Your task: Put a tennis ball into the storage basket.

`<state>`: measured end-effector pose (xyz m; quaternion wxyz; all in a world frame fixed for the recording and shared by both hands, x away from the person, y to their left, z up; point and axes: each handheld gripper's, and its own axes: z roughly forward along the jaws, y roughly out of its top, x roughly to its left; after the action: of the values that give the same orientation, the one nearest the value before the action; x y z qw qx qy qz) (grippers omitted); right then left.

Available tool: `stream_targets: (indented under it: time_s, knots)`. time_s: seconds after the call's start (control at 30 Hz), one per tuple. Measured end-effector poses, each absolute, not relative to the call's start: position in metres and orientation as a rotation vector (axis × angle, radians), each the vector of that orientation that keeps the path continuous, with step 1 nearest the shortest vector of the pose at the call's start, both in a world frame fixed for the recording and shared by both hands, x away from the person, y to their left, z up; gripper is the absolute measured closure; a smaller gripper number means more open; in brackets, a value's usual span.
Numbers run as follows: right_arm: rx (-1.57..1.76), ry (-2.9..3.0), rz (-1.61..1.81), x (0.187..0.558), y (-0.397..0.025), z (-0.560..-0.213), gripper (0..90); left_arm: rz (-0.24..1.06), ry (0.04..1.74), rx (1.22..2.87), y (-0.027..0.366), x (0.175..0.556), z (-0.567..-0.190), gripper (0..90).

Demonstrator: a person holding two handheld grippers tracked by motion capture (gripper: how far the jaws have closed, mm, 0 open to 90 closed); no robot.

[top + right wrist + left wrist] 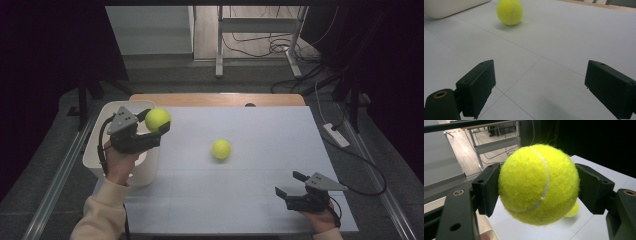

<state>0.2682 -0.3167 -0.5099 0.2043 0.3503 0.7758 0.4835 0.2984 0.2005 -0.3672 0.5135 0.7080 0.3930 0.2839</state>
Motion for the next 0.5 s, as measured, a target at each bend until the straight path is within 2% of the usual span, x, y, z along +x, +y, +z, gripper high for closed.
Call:
stream_targets:
  time_s: [0.5]
  knots:
    - [0.983, 2.161, 1.358, 0.269, -0.317, -0.51, 9.6, 0.713, 1.017, 1.714, 0.224, 0.311, -0.364, 26.3]
